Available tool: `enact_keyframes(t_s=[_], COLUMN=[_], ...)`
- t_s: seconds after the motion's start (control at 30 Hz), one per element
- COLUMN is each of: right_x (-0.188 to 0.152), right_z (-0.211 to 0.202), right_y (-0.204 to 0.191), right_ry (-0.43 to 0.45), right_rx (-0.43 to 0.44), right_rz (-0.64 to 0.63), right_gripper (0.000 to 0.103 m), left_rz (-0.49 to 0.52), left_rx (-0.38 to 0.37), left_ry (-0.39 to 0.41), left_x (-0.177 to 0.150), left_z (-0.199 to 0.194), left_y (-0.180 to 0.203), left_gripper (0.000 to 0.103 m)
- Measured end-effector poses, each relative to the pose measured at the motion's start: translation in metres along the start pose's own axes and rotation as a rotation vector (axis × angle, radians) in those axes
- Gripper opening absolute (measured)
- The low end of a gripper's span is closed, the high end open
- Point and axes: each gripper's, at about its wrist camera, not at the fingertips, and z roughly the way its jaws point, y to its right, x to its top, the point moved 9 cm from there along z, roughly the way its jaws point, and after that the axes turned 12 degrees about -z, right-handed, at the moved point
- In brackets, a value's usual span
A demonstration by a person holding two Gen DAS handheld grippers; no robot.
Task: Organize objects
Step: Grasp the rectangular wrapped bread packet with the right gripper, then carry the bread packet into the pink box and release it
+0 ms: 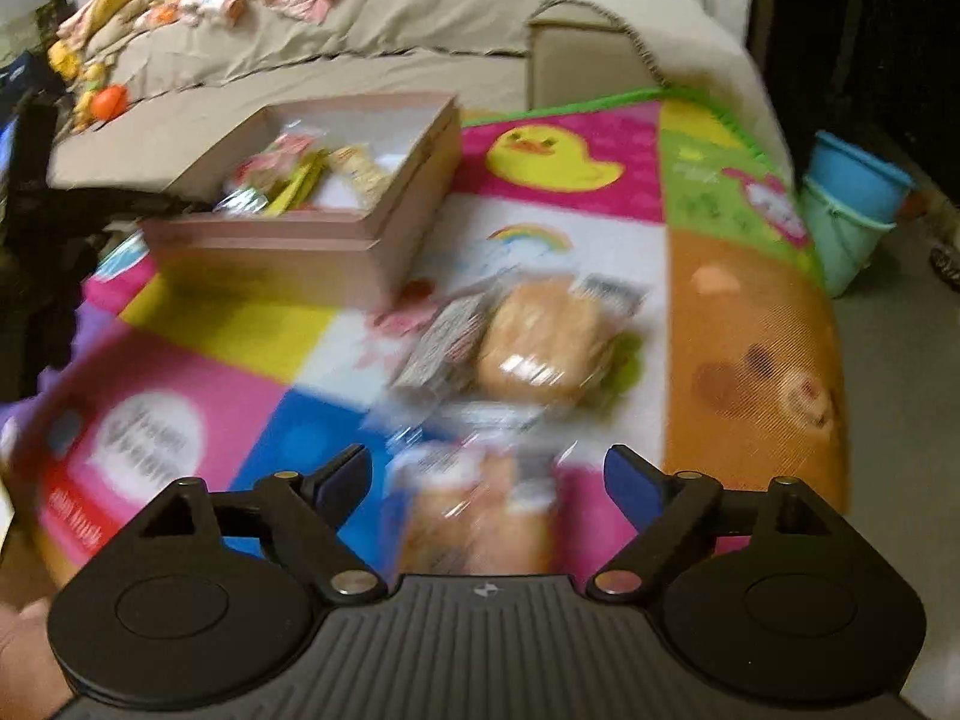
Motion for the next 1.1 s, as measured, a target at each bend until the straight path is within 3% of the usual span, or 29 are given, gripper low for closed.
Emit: enact_keyframes(t_s=[0.17, 0.23, 0.3, 0.47, 0.83, 0.93, 1.1], right_x=[-0.013, -0.014, -0.012, 0.003, 0.111, 0.143, 0.186], right_z=[0.003, 0.004, 0.004, -0.007, -0.040, -0.030, 0.012], right_y=[-0.017, -0.016, -0.015, -0.022, -0.036, -0.041, -0.050], right_ry=[-0.046, -0.056, -0.063, -0.026, 0.219, 0.262, 0.253], right_rx=[-0.009, -0.017, -0.011, 0.055, 0.142, 0.146, 0.165], right_rz=[-0.055, -0.045, -0.027, -0.002, -0.011, -0.008, 0.047], right_gripper=[0.085, 0.078, 0.057, 0.056, 0.056, 0.056, 0.056], left_rz=[0.000, -0.001, -0.002, -0.002, -0.002, -0.010, -0.009], left_rx=[-0.001, -0.002, -0.002, 0.002, -0.019, -0.022, -0.023], left_ry=[0.000, -0.001, -0.001, 0.004, 0.016, 0.018, 0.018], left_x=[0.000, 0.000, 0.000, 0.001, 0.002, 0.002, 0.002], left_z=[0.000, 0.000, 0.000, 0.001, -0.009, -0.009, -0.009], left_y=[-0.001, 0.000, 0.000, 0.002, 0.001, 0.000, 0.000], left_gripper=[0.016, 0.016, 0.016, 0.015, 0.016, 0.016, 0.016])
